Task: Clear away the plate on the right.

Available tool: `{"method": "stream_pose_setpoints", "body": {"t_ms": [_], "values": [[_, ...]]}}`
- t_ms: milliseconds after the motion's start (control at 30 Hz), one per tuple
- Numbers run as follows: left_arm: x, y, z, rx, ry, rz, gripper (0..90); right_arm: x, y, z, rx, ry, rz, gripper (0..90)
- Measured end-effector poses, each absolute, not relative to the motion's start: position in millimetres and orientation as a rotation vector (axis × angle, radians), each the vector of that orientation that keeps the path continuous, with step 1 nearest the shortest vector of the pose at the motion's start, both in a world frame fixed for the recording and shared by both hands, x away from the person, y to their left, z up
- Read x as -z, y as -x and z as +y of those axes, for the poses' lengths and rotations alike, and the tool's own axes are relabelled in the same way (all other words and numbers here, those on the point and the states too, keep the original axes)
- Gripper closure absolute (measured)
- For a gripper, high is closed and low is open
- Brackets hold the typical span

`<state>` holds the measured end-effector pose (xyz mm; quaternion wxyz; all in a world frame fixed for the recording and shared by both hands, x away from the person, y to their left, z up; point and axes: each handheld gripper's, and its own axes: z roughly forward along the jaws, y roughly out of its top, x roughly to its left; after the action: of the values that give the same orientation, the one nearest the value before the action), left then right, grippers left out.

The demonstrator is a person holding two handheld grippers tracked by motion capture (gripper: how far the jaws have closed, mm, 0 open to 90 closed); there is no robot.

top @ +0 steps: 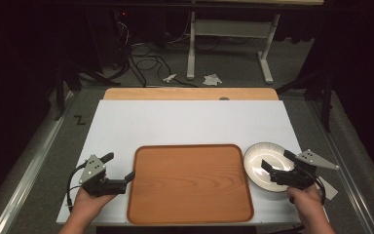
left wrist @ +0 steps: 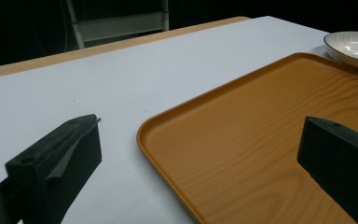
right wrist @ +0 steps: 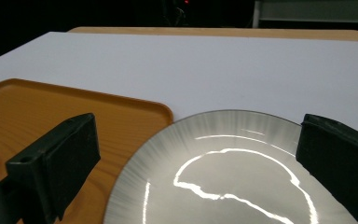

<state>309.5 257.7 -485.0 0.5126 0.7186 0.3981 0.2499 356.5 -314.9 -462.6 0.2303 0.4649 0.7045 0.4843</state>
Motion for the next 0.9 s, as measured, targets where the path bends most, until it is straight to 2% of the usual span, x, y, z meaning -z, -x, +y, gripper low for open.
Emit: {"method": "stream_pose_setpoints", "body": {"t_ms": [667, 900], "values": [[484, -318, 252, -0.631, -1.72, 0.961, 0.5, 477, -347, -362, -1.243, -1.499, 1.824, 0.0], [486, -321, 248, -0.616, -1.735, 0.95, 0.3, 480, -344, -371, -1.27, -1.568, 1.798, 2.5]]}}
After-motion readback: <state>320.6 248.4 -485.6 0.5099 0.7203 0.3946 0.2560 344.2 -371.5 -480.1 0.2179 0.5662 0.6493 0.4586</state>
